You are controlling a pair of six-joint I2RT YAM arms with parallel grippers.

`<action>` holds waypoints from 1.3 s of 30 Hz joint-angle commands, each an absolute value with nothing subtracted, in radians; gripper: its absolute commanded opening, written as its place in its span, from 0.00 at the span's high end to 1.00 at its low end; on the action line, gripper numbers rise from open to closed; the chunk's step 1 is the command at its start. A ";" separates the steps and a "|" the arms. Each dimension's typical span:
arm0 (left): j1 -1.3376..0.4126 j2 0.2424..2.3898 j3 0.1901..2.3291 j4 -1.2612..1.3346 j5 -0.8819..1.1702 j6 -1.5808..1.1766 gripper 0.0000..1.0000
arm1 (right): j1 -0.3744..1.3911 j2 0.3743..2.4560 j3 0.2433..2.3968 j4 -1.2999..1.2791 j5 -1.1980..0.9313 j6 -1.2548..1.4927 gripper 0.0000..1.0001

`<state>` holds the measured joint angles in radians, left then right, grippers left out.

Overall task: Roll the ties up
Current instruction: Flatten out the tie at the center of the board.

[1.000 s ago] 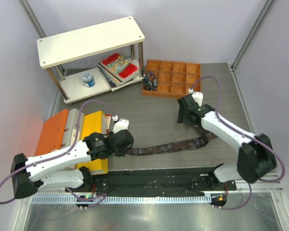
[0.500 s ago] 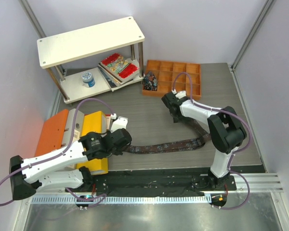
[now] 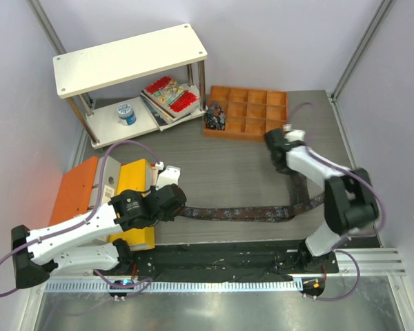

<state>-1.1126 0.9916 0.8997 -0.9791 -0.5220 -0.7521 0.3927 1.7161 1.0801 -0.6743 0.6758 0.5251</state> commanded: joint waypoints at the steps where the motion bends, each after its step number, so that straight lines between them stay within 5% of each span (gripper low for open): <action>1: -1.117 0.969 0.908 -0.985 -0.564 -0.765 0.93 | 0.099 1.350 0.926 -0.589 0.589 0.627 0.99; 14: -1.117 0.928 0.911 -1.026 -0.627 -0.819 0.93 | -0.262 0.908 0.617 -0.457 0.371 0.813 0.97; 18: -1.117 0.910 0.910 -1.028 -0.637 -0.825 0.92 | -0.394 1.038 0.606 -0.439 0.201 0.780 0.27; 21: -1.117 0.907 0.911 -1.032 -0.644 -0.831 0.89 | -0.408 1.083 0.633 -0.456 0.138 0.747 0.17; 34: -1.117 0.919 0.914 -1.040 -0.655 -0.836 0.85 | -0.397 0.787 0.674 -0.883 0.347 0.922 0.12; 39: -1.118 0.913 0.911 -1.035 -0.655 -0.838 0.85 | -0.388 0.765 0.667 -0.874 0.313 0.997 0.24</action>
<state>-1.1130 0.9264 0.8997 -1.0313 -0.6174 -0.8127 -0.3946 0.7677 0.6731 -0.8474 0.3161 0.9150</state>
